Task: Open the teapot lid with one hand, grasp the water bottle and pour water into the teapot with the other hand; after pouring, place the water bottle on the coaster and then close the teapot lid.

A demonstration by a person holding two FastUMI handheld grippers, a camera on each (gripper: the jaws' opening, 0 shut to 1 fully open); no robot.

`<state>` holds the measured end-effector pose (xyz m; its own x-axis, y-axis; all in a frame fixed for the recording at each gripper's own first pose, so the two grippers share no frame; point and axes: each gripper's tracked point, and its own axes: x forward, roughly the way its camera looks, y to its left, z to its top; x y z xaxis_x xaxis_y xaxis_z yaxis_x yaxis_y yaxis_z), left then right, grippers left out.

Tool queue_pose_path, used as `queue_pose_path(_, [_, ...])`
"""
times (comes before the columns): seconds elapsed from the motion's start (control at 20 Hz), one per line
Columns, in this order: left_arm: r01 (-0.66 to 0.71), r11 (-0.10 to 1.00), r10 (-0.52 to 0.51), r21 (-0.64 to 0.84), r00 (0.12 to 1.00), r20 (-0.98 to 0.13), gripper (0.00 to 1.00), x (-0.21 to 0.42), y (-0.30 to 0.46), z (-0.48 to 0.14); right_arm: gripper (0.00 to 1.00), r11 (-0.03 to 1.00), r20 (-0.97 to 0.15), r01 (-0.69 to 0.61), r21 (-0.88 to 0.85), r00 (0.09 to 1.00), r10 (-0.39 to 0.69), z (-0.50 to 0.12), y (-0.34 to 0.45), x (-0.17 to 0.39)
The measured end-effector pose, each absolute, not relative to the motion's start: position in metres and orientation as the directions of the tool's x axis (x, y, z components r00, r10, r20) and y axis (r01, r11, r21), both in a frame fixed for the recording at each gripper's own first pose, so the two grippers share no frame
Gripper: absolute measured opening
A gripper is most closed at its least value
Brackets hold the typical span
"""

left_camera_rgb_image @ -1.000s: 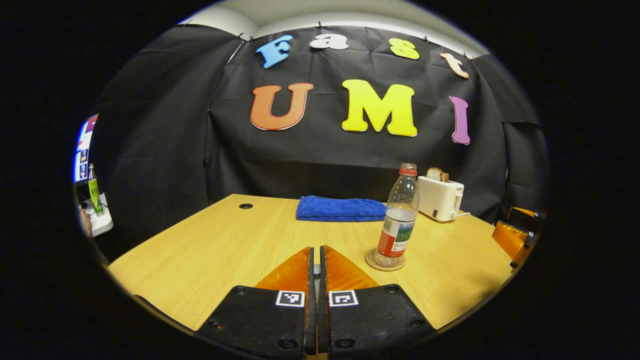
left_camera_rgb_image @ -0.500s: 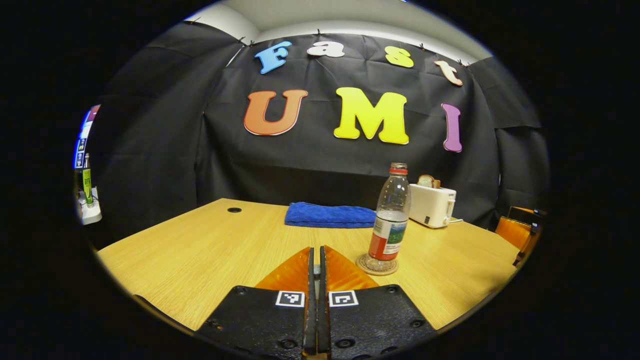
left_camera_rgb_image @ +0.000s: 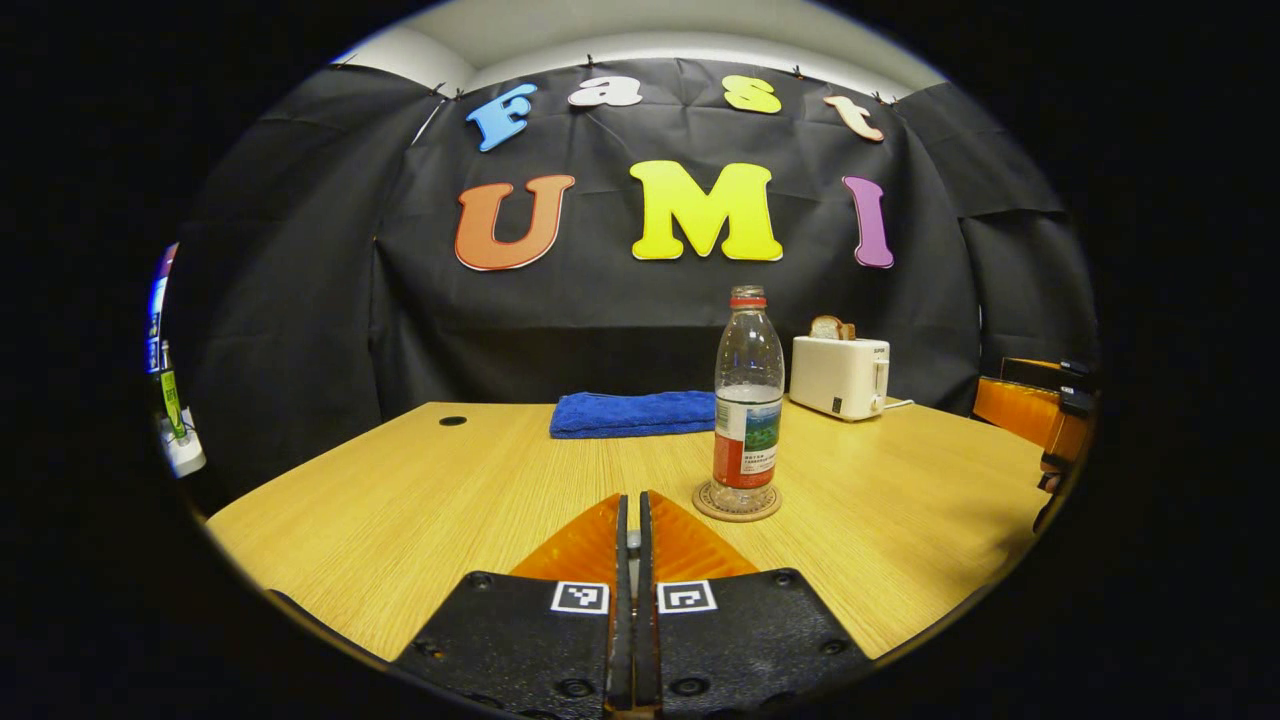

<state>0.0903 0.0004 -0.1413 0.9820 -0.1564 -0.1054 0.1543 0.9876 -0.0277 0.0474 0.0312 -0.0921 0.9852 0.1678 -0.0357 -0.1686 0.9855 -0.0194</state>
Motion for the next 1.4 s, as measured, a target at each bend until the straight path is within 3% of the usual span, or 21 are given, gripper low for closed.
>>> queue_pose_path(0.65, [0.097,0.995,-0.092,0.025,0.986,-0.139,0.04,0.095,0.001,-0.152,0.97,0.982,-0.033,-0.187,-0.030,0.982,0.186,-0.091,0.039,0.044])
queue_pose_path(0.8, [0.092,0.996,-0.088,0.018,0.984,-0.156,0.08,0.093,-0.003,-0.153,0.96,0.985,-0.030,-0.172,-0.024,0.985,0.171,-0.083,0.036,0.042])
queue_pose_path(0.95, [0.026,0.999,-0.020,0.038,0.989,-0.148,0.45,0.091,0.006,-0.139,0.96,0.989,-0.008,-0.144,-0.027,0.989,0.144,-0.065,0.028,0.035])
queue_pose_path(1.15, [0.066,0.998,-0.065,0.004,0.991,-0.118,0.63,0.072,-0.004,-0.102,0.96,0.994,0.031,-0.105,-0.033,0.994,0.106,-0.033,0.018,0.016])
queue_pose_path(1.25, [0.056,0.998,-0.056,-0.005,0.993,-0.106,0.96,0.059,0.001,-0.080,0.97,0.995,0.051,-0.093,-0.043,0.994,0.096,-0.016,0.015,0.003])
queue_pose_path(1.3, [0.034,0.999,-0.034,-0.003,0.993,-0.115,1.00,0.050,0.006,-0.072,0.97,0.995,0.060,-0.086,-0.052,0.994,0.089,-0.009,0.014,-0.004])
queue_pose_path(1.4, [0.010,1.000,-0.010,-0.005,0.994,-0.108,0.99,0.034,0.014,-0.051,0.96,0.993,0.080,-0.083,-0.080,0.993,0.089,0.002,0.012,-0.021])
